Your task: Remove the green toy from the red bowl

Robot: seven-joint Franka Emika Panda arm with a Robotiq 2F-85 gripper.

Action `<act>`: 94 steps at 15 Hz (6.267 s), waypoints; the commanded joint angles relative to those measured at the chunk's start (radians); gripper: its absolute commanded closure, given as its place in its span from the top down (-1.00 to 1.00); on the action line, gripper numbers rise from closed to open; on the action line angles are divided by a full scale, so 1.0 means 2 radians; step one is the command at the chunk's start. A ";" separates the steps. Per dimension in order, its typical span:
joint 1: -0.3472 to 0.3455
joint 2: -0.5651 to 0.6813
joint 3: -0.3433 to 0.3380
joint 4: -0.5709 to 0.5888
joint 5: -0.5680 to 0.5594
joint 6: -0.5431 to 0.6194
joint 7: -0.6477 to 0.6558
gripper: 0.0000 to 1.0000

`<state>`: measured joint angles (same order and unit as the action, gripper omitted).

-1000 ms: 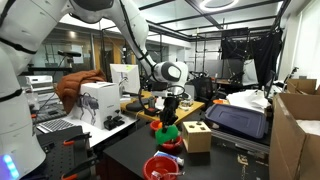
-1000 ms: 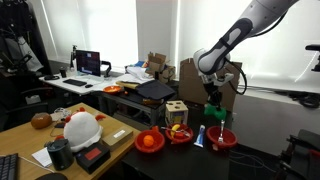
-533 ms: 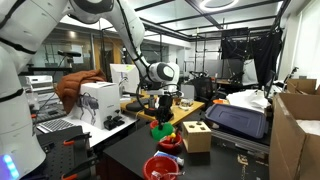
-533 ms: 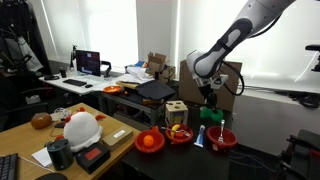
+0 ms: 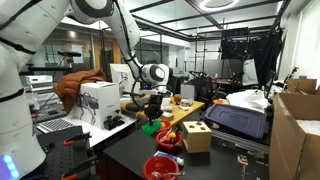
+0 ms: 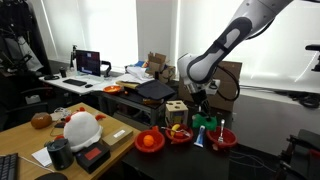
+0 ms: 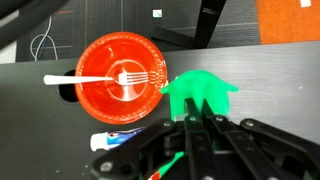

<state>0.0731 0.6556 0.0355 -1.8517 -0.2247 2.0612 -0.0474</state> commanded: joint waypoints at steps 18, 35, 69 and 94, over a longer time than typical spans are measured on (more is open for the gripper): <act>0.025 0.095 0.072 -0.013 0.016 -0.009 -0.111 -0.97; 0.044 0.123 0.083 -0.022 0.015 0.116 -0.119 -0.97; 0.001 0.023 0.069 -0.037 0.068 0.093 -0.099 1.00; 0.042 -0.114 -0.044 0.113 -0.071 -0.125 0.100 1.00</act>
<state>0.1513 0.4550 -0.0577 -1.6616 -0.3341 1.9265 0.1601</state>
